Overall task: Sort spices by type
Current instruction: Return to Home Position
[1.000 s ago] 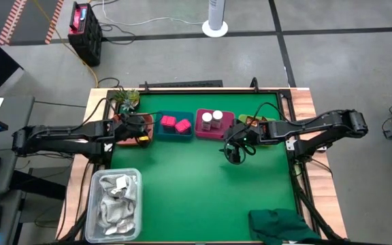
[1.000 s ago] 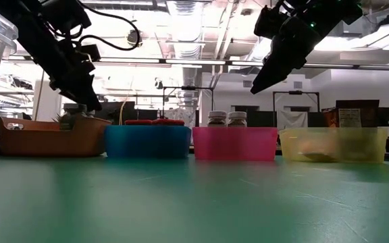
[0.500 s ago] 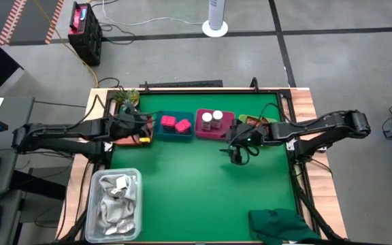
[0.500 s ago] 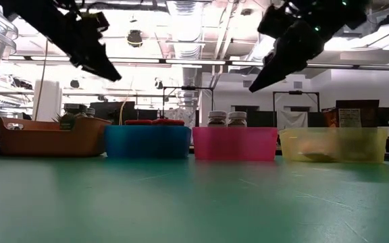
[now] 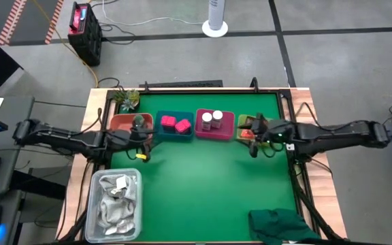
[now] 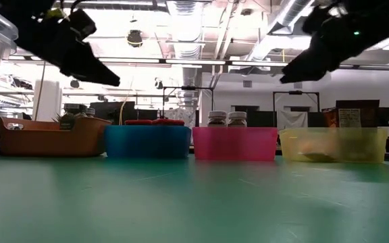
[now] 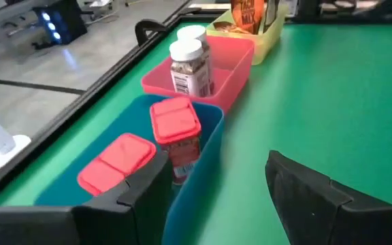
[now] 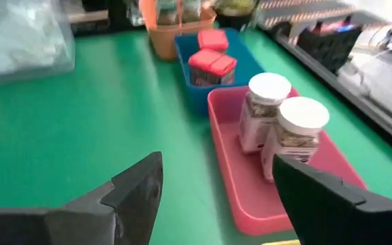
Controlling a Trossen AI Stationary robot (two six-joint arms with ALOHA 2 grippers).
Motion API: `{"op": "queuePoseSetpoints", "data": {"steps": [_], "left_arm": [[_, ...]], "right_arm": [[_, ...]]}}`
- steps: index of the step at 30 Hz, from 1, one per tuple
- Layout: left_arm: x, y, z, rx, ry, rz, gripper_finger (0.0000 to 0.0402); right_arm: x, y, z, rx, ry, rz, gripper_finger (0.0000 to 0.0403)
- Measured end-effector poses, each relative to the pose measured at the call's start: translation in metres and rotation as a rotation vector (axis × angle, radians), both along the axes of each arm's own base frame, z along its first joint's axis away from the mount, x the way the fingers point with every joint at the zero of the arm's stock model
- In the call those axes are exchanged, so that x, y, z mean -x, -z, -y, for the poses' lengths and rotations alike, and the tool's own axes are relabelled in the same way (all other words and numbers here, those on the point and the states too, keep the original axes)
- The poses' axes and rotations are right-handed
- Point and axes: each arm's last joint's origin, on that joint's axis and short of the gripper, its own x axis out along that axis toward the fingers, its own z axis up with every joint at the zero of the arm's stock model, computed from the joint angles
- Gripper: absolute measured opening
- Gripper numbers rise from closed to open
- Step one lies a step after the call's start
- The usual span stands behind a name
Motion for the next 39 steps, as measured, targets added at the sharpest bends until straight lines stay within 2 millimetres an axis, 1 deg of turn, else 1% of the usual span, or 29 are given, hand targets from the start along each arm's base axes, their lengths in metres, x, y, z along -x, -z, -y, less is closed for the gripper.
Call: {"op": "queuePoseSetpoints", "data": {"steps": [3,8,12,15,20,23,31,39], "left_arm": [[0.009,0.008,0.000,0.032,0.006,0.041,0.0226],[0.023,0.009,0.000,0.058,0.045,0.124,0.0226],[0.033,0.015,0.001,0.086,0.098,0.199,0.0226],[0.039,0.022,0.001,0.113,0.109,0.224,0.0226],[0.046,0.032,0.002,0.146,0.138,0.258,0.0226],[0.048,0.040,0.002,0.158,0.155,0.265,0.0226],[0.051,0.051,0.004,0.181,0.219,0.267,0.0226],[0.051,0.045,0.003,0.174,0.194,0.275,0.0226]], "right_arm": [[0.017,0.005,-0.005,-0.008,0.013,0.060,0.0302],[0.042,0.026,-0.012,-0.053,0.024,0.152,0.0302],[0.056,0.040,-0.015,-0.070,0.036,0.218,0.0302],[0.063,0.045,-0.018,-0.074,0.014,0.265,0.0302],[0.069,0.059,-0.022,-0.086,-0.034,0.303,0.0302],[0.071,0.058,-0.025,-0.102,-0.063,0.343,0.0302],[0.072,0.058,-0.030,-0.104,-0.121,0.344,0.0302],[0.072,0.058,-0.030,-0.102,-0.120,0.341,0.0302]]}}
